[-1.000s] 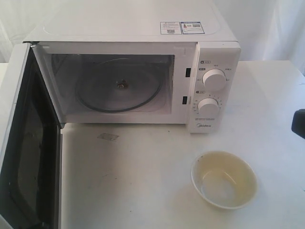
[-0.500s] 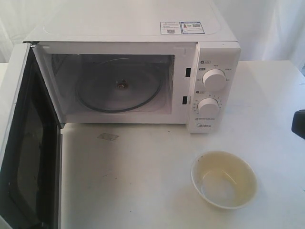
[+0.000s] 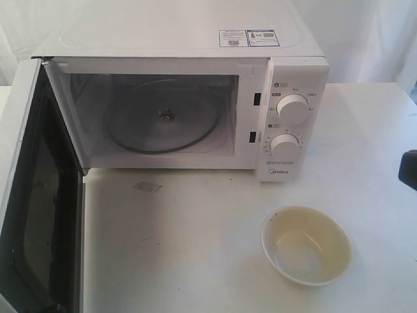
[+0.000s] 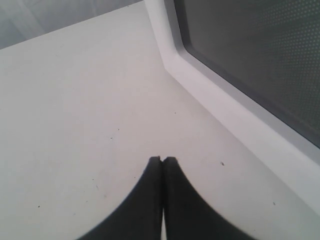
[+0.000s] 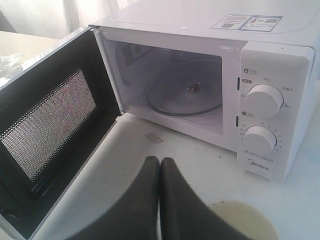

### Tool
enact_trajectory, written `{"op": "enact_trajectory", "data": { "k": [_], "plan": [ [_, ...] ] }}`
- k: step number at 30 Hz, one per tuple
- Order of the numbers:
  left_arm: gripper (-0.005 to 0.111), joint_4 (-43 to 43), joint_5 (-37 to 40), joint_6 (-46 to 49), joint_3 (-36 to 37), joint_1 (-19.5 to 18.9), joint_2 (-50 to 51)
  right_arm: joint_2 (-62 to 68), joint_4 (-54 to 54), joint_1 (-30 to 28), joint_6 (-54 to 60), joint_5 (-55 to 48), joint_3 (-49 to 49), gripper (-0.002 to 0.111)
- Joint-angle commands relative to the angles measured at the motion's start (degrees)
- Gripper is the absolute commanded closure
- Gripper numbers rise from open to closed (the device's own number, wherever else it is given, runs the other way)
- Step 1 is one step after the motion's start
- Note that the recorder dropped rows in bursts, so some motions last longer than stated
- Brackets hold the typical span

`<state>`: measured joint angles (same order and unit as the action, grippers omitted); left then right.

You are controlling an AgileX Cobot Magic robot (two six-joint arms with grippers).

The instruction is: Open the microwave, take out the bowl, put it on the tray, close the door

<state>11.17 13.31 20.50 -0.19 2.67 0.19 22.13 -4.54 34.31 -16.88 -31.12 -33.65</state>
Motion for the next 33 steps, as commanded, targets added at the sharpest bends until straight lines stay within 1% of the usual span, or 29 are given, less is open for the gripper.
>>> {"op": "enact_trajectory", "data": {
  "k": [1,4,6,8,9,11,16,18,20,24,25,27,33],
  "plan": [
    [0.107,0.3,0.0,0.2,0.2,0.0,-0.2,-0.3,-0.4,-0.6,0.2,-1.7,0.0,0.108],
    [0.107,0.3,0.0,0.2,0.2,0.0,-0.2,-0.9,-0.1,-0.8,0.0,-2.9,0.0,0.108],
    [0.107,0.3,0.0,0.2,0.2,0.0,-0.2,-2.4,-0.1,-2.6,0.1,-0.5,0.7,0.108],
    [0.107,0.3,0.0,0.2,0.2,0.0,-0.2,-4.5,1.3,-5.8,-0.1,8.1,3.8,0.108],
    [0.107,0.3,0.0,0.2,0.2,0.0,-0.2,-6.1,2.4,-7.9,0.6,13.3,6.4,0.108],
    [0.107,0.3,0.0,0.2,0.2,0.0,-0.2,-9.7,4.5,-12.3,2.0,19.9,12.3,0.108],
    [0.107,0.3,0.0,0.2,0.2,0.0,-0.2,-19.4,5.0,-21.1,2.1,30.3,25.8,0.108],
    [0.107,0.3,0.0,0.2,0.2,0.0,-0.2,-22.1,5.0,-24.3,2.1,33.2,29.2,0.108],
    [0.107,0.3,0.0,0.2,0.2,0.0,-0.2,-22.1,5.0,-27.6,2.1,35.4,31.9,0.108],
    [0.107,0.3,0.0,0.2,0.2,0.0,-0.2,-22.1,4.5,-32.1,3.2,35.1,33.7,0.108],
    [0.107,0.3,0.0,0.2,0.2,0.0,-0.2,-22.1,4.1,-33.3,3.2,33.5,33.7,0.108],
    [0.107,0.3,0.0,0.2,0.2,0.0,-0.2,-22.1,3.6,-34.4,3.7,28.3,33.7,0.108],
    [0.107,0.3,0.0,0.2,0.2,0.0,-0.2,-22.1,1.5,-35.0,14.8,11.4,33.7,0.108]
  ]
}}
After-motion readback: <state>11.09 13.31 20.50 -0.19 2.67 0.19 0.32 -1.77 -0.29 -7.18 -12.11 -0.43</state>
